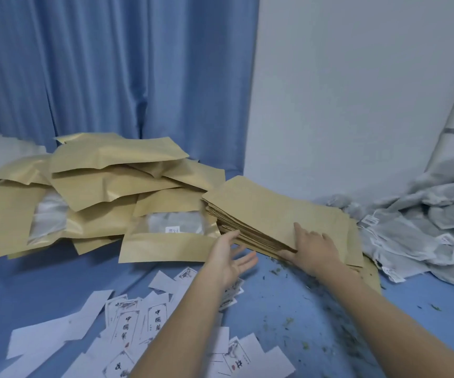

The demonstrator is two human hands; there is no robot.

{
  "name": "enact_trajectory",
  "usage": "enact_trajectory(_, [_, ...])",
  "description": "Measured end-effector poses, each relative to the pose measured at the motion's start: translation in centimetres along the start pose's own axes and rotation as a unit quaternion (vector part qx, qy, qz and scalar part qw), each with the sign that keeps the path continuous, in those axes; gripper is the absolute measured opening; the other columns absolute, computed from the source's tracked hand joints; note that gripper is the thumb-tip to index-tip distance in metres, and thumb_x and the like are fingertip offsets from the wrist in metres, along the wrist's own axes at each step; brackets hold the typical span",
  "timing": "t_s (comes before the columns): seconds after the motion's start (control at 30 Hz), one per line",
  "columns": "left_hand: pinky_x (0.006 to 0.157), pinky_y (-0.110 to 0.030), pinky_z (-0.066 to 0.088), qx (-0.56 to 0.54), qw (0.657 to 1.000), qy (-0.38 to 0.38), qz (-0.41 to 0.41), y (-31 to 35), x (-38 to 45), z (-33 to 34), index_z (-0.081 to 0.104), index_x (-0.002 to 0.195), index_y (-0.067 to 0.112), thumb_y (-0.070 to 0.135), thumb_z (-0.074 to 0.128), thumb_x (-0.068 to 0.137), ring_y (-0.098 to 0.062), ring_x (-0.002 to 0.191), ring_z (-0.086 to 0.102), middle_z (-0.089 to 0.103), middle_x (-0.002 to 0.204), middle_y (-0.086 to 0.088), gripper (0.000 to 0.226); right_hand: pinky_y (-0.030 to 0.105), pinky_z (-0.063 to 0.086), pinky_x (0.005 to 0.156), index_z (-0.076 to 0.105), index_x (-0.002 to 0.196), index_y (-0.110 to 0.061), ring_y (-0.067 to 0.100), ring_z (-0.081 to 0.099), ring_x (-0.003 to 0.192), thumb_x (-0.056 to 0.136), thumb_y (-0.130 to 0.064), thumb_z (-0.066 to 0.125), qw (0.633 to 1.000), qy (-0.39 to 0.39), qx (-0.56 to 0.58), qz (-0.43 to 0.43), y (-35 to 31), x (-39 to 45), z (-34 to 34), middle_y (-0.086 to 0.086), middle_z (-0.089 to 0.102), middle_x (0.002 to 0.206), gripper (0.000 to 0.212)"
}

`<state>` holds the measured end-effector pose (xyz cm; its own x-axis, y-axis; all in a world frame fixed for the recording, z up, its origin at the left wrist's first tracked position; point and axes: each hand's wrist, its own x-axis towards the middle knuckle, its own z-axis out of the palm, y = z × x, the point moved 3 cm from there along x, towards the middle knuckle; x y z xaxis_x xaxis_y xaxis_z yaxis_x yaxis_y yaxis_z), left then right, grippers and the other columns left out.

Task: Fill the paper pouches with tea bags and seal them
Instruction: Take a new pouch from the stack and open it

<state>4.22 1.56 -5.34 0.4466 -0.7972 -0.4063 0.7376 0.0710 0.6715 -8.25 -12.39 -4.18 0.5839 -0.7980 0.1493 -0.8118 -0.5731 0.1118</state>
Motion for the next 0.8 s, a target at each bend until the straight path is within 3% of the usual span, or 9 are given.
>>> enact_trajectory(0.07, [0.084, -0.047, 0.051, 0.003, 1.000, -0.002, -0.005, -1.1, 0.3, 0.9, 0.043, 0.126, 0.011, 0.021, 0.064, 0.089, -0.042, 0.096, 0.058, 0.049, 0.124, -0.024, 0.044, 0.033, 0.044, 0.085, 0.032, 0.141, -0.012, 0.025, 0.060, 0.101, 0.091, -0.051, 0.046, 0.992, 0.099, -0.042, -0.061, -0.3, -1.5, -0.6, 0.010, 0.064, 0.109, 0.065])
enact_trajectory(0.17, [0.088, -0.049, 0.052, 0.004, 0.999, -0.035, -0.018, -2.7, -0.1, 2.7, 0.047, 0.117, 0.009, 0.029, 0.071, 0.082, -0.042, 0.095, 0.062, 0.053, 0.118, -0.024, 0.046, 0.025, 0.044, 0.040, 0.073, 0.098, -0.015, 0.026, 0.058, 0.045, 0.050, -0.025, 0.088, 0.944, 0.290, -0.051, -0.145, -1.0, -5.1, -1.3, 0.009, 0.060, 0.052, 0.051])
enact_trajectory(0.23, [0.086, -0.049, 0.053, -0.002, 0.996, -0.086, -0.015, -3.4, -1.0, 4.1, 0.058, 0.108, 0.008, 0.029, 0.070, 0.083, -0.040, 0.092, 0.066, 0.064, 0.109, -0.022, 0.036, 0.022, 0.039, 0.035, 0.075, 0.096, -0.016, 0.022, 0.054, 0.040, 0.047, -0.018, 0.086, 0.925, 0.341, -0.037, -0.164, -1.2, -7.1, -1.0, 0.004, 0.056, 0.050, 0.051])
enact_trajectory(0.4, [0.076, -0.052, 0.050, 0.003, 0.995, -0.084, 0.054, -3.6, -3.5, 5.4, 0.049, 0.122, -0.001, 0.003, 0.039, 0.100, -0.035, 0.092, 0.062, 0.062, 0.111, -0.022, 0.025, 0.027, 0.050, 0.055, 0.071, 0.107, -0.018, 0.022, 0.062, 0.061, 0.084, -0.022, 0.046, 0.903, 0.378, 0.019, -0.203, -0.6, -10.8, -2.4, 0.003, 0.063, 0.070, 0.035])
enact_trajectory(0.47, [0.074, -0.046, 0.050, 0.038, 0.992, -0.062, 0.105, -3.3, -4.9, 5.5, 0.048, 0.122, 0.003, 0.000, 0.035, 0.100, -0.030, 0.091, 0.061, 0.061, 0.114, -0.018, 0.025, 0.033, 0.051, 0.081, 0.062, 0.122, -0.020, 0.027, 0.063, 0.093, 0.093, -0.044, 0.039, 0.934, 0.265, 0.072, -0.228, -0.2, -11.5, -3.4, 0.008, 0.067, 0.100, 0.044])
enact_trajectory(0.57, [0.063, -0.028, 0.054, 0.170, 0.957, -0.017, 0.234, -2.3, -7.7, 5.5, 0.053, 0.113, 0.016, 0.000, 0.041, 0.097, -0.010, 0.074, 0.067, 0.068, 0.090, 0.001, 0.026, 0.024, 0.023, 0.109, 0.042, 0.138, -0.034, 0.015, 0.037, 0.133, 0.089, -0.058, 0.042, 0.938, 0.053, 0.296, -0.174, 0.5, -12.8, -5.2, -0.003, 0.042, 0.144, 0.055])
enact_trajectory(0.63, [0.076, -0.023, 0.049, 0.309, 0.887, 0.046, 0.341, -1.5, -9.5, 5.2, 0.052, 0.125, 0.013, 0.002, 0.043, 0.096, -0.016, 0.092, 0.065, 0.066, 0.104, -0.004, 0.033, 0.029, 0.031, 0.110, 0.051, 0.131, -0.031, 0.012, 0.047, 0.125, 0.090, -0.053, 0.046, 0.863, 0.052, 0.489, -0.113, 0.9, -13.7, -7.7, -0.004, 0.050, 0.139, 0.047])
enact_trajectory(0.73, [0.072, -0.016, 0.035, 0.456, 0.746, 0.073, 0.479, -0.7, -12.4, 4.6, 0.042, 0.142, 0.022, -0.014, 0.034, 0.085, -0.017, 0.086, 0.054, 0.059, 0.109, -0.002, 0.068, 0.038, 0.055, 0.087, 0.058, 0.110, -0.017, 0.019, 0.064, 0.100, 0.093, -0.049, 0.042, 0.631, 0.064, 0.773, -0.019, 2.1, -15.6, -12.2, 0.009, 0.064, 0.117, 0.040])
enact_trajectory(0.8, [0.078, -0.021, 0.037, 0.542, 0.645, 0.049, 0.537, -0.9, -13.9, 3.9, 0.031, 0.142, 0.043, -0.023, 0.030, 0.072, -0.021, 0.098, 0.052, 0.048, 0.137, 0.000, 0.096, 0.039, 0.058, 0.074, 0.060, 0.109, -0.011, 0.023, 0.067, 0.094, 0.087, -0.056, 0.045, 0.508, 0.053, 0.860, -0.024, 3.7, -16.7, -14.1, 0.010, 0.068, 0.107, 0.052])
